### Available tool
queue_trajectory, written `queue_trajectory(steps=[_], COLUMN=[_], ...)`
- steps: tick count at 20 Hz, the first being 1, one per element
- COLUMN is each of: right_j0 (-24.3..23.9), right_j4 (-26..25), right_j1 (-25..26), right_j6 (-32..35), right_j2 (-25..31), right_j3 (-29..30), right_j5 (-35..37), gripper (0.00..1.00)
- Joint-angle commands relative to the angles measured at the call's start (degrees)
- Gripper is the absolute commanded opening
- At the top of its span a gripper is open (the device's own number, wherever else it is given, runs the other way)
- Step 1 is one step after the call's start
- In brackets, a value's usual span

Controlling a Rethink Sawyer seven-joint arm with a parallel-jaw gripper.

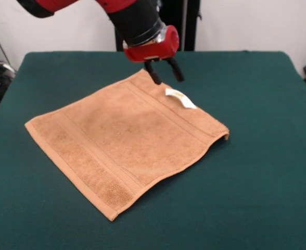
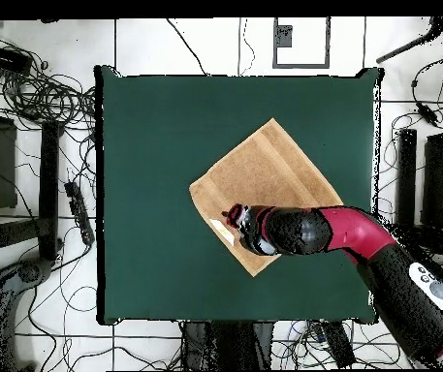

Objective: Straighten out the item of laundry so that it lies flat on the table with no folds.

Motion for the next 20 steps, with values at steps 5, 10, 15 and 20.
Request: queue_trajectory(steps=[5, 10, 15, 20], right_j0=[1.64, 4.87, 8.06, 9.78], right_j4=[-2.76, -8.14, -13.88, -17.15], right_j1=[9.9, 11.03, 12.35, 13.65], right_j6=[-17.76, -14.91, -11.48, -8.36], right_j2=[8.51, 4.34, -0.2, -2.13], right_j3=[-7.37, -11.82, -15.85, -18.79], right_j5=[-2.24, -3.95, -4.86, -6.42], gripper=[1.0, 1.0, 1.0, 1.0])
